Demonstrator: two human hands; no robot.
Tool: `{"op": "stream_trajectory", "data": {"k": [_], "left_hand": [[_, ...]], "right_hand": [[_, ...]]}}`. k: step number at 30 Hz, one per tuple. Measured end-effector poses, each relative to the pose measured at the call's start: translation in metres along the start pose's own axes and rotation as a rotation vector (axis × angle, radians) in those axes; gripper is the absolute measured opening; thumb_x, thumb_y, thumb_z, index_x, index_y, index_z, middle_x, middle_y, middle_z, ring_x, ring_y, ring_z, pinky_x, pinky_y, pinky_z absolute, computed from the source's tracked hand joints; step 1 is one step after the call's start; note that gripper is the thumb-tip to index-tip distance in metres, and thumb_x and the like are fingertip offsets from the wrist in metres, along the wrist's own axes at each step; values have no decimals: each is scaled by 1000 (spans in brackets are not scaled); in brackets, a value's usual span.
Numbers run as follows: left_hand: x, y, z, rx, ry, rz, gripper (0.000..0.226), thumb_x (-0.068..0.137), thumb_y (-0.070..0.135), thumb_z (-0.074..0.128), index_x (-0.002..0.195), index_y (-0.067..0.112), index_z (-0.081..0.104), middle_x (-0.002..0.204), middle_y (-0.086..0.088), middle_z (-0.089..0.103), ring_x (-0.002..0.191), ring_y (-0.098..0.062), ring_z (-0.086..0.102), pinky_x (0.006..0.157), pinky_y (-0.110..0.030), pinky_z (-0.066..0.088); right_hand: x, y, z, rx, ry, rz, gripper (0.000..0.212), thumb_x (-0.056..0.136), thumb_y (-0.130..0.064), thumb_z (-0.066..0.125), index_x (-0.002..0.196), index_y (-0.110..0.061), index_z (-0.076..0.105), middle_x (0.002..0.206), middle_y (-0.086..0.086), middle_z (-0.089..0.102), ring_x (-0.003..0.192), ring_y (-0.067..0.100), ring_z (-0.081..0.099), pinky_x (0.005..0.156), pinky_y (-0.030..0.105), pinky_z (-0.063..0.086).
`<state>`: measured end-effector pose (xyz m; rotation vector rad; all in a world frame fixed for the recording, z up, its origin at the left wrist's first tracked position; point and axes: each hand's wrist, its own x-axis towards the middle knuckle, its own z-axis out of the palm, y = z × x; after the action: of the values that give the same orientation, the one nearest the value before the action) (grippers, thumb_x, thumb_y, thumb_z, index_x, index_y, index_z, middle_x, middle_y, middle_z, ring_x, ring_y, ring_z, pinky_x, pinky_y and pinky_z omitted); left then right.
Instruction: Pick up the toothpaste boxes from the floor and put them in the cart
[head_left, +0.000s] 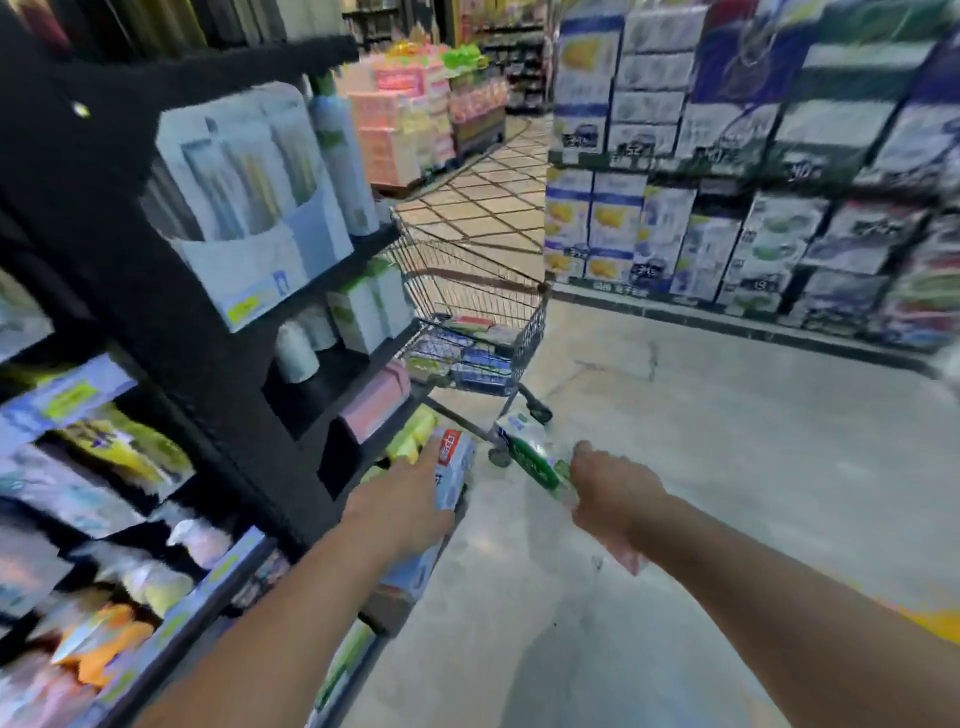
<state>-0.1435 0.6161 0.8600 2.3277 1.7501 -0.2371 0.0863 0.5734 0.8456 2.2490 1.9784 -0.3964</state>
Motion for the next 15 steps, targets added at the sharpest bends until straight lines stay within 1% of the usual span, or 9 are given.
{"op": "stream_trajectory", "data": {"k": [3, 5, 8, 11, 12, 14, 15], "left_hand": [[58, 21, -3, 16, -30, 40, 96, 86, 49, 56, 154, 33, -10, 137, -10, 45, 110, -31, 57, 83, -39, 51], [99, 29, -7, 20, -53, 59, 96, 86, 49, 57, 154, 34, -10, 136, -10, 46, 106, -29, 58, 79, -38, 52], [166, 35, -16, 12, -81, 76, 97, 85, 45, 57, 154, 34, -10, 137, -10, 46, 101, -28, 59, 71, -35, 51], [235, 40, -38, 23, -74, 99, 98, 84, 47, 57, 154, 32, -10, 132, -9, 51, 100, -28, 60, 66, -34, 48], [258, 43, -45, 24, -83, 109, 99, 84, 48, 58, 154, 31, -10, 132, -9, 51, 100, -28, 61, 67, -35, 49], [304, 51, -58, 19, -97, 130, 102, 84, 51, 60, 154, 30, -11, 135, -11, 49, 100, -29, 61, 76, -39, 54], [327, 55, -63, 22, -96, 146, 102, 84, 51, 61, 154, 30, -10, 134, -12, 50, 97, -29, 62, 76, -40, 55]], "right_hand": [[41, 26, 0, 43, 5, 52, 40, 85, -25, 58, 118, -13, 39, 114, 7, 60, 103, 30, 62, 69, 30, 40], [72, 39, -3, 61, 7, 75, 37, 84, -23, 58, 114, -14, 39, 111, 7, 60, 99, 30, 62, 67, 30, 39], [125, 54, -18, 71, 9, 112, 39, 81, -17, 58, 114, -13, 38, 109, 6, 59, 98, 30, 62, 67, 30, 38], [184, 67, -39, 79, 19, 145, 40, 84, -19, 57, 117, -12, 36, 111, 6, 58, 99, 29, 61, 68, 30, 38], [204, 72, -46, 81, 23, 157, 40, 86, -22, 56, 118, -12, 36, 112, 6, 57, 100, 28, 61, 68, 30, 38], [242, 81, -59, 79, 43, 181, 42, 89, -28, 55, 123, -13, 35, 116, 5, 57, 103, 28, 60, 69, 30, 37], [260, 86, -65, 79, 47, 196, 45, 89, -28, 56, 125, -13, 34, 118, 5, 57, 104, 28, 60, 69, 30, 37]]}}
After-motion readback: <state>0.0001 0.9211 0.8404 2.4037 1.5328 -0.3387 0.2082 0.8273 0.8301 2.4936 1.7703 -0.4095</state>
